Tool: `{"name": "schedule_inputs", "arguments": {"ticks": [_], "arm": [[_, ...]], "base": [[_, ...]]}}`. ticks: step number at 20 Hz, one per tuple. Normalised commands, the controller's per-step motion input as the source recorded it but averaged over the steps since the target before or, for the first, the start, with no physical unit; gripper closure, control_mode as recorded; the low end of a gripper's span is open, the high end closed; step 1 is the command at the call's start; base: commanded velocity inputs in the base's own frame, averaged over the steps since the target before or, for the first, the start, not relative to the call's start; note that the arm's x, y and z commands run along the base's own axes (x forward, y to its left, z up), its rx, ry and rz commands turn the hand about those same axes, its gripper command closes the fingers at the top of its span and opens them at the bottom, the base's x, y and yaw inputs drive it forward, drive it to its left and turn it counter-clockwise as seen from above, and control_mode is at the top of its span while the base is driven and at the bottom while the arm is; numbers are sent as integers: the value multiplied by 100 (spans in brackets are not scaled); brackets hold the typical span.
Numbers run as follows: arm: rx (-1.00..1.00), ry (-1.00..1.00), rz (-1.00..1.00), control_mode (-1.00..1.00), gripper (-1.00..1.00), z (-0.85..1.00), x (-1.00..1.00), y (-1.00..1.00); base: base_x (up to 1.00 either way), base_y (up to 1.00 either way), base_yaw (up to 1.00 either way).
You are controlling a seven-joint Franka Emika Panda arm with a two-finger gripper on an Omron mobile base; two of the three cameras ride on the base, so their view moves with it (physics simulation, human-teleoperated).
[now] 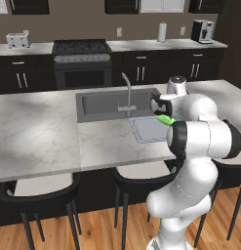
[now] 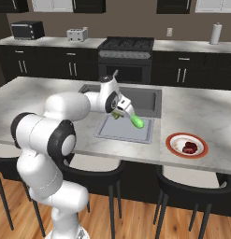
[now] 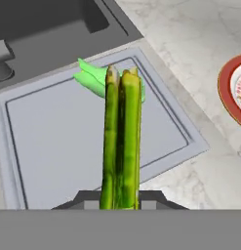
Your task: Create a steak meal by picking up the steak and asparagus from the tray and placing them on the plate. Leave the corn on the tray.
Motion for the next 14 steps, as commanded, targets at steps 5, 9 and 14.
{"name": "schedule_inputs", "arguments": {"ticks": [5,9,14], "arm": [[0,2,-25,-100,100,0,-24,-98],[0,1,-25,-100,100,-6,-17,-100],[0,5,-19,-100,100,-19,-7,-99]], "base": [[0,0,0],[0,0,0],[0,0,0]]}}
